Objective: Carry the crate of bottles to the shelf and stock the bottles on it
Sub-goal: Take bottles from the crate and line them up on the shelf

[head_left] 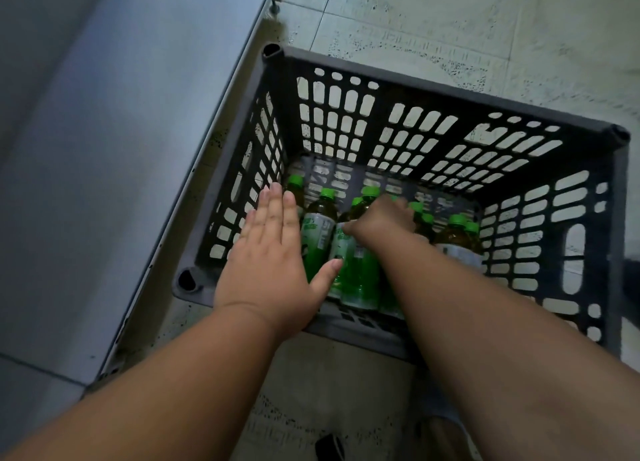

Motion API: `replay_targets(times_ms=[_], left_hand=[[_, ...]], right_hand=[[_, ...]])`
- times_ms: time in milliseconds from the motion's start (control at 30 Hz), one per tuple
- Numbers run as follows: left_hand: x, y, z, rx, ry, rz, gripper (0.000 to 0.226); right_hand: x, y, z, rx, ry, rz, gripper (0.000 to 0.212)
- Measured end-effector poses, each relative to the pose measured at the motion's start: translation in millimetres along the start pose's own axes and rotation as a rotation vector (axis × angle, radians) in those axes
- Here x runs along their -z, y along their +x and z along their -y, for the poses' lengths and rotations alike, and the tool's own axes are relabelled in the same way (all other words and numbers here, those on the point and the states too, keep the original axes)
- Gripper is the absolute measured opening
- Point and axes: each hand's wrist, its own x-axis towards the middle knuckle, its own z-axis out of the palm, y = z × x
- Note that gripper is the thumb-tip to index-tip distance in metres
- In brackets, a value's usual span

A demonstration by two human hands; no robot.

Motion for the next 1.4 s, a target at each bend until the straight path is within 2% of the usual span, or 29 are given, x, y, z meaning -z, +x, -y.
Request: replay_targets(times_ms=[100, 200, 267, 400, 533, 700, 800, 933, 1167, 1400], left_hand=[[1.8, -0.7, -0.5, -0.005, -0.003, 0.005, 0.101], [5.5, -1.7, -1.5, -0.018, -0.042, 0.021, 0.102], [16.2, -10.5, -2.1, -0.022, -0.168, 0.050, 0.102], [64.9, -36.7, 7.7, 0.048, -0.558, -0.135, 0.102], [134.5, -88.3, 48.2, 0.053, -0.646, -0.305, 0.108], [203.5, -156.0, 118.6, 0.108, -0.752, -0.445, 0.098], [233.6, -185.8, 161.3, 0.162, -0.742, -0.540, 0.092], [246.1, -197.2, 218.5, 0.256, -0.683, -0.635, 0.095], [238.4, -141.8, 297.9, 0.461, -0.567, -0.583, 0.117], [217.9, -82.8, 331.7, 0.647, -0.349, -0.558, 0.097]], right_hand=[[9.0, -11.3, -5.7, 0.054, 0.316, 0.068, 0.095], [34.2, -37.8, -8.6, 0.239, 0.395, 0.031, 0.088], [63.1, -70.9, 0.4, 0.385, 0.432, -0.005, 0.075], [136.0, -153.6, 37.9, 0.664, 0.527, -0.016, 0.061], [176.0, -256.4, 91.7, 0.939, 0.585, -0.061, 0.058], [184.6, -366.9, 164.5, 1.186, 0.596, -0.012, 0.059], [181.0, -407.0, 209.0, 1.258, 0.625, 0.057, 0.061], [165.1, -421.5, 265.9, 1.333, 0.644, 0.091, 0.061], [127.6, -388.9, 376.7, 1.445, 0.577, 0.184, 0.057], [115.5, -359.4, 448.3, 1.514, 0.550, 0.109, 0.074]])
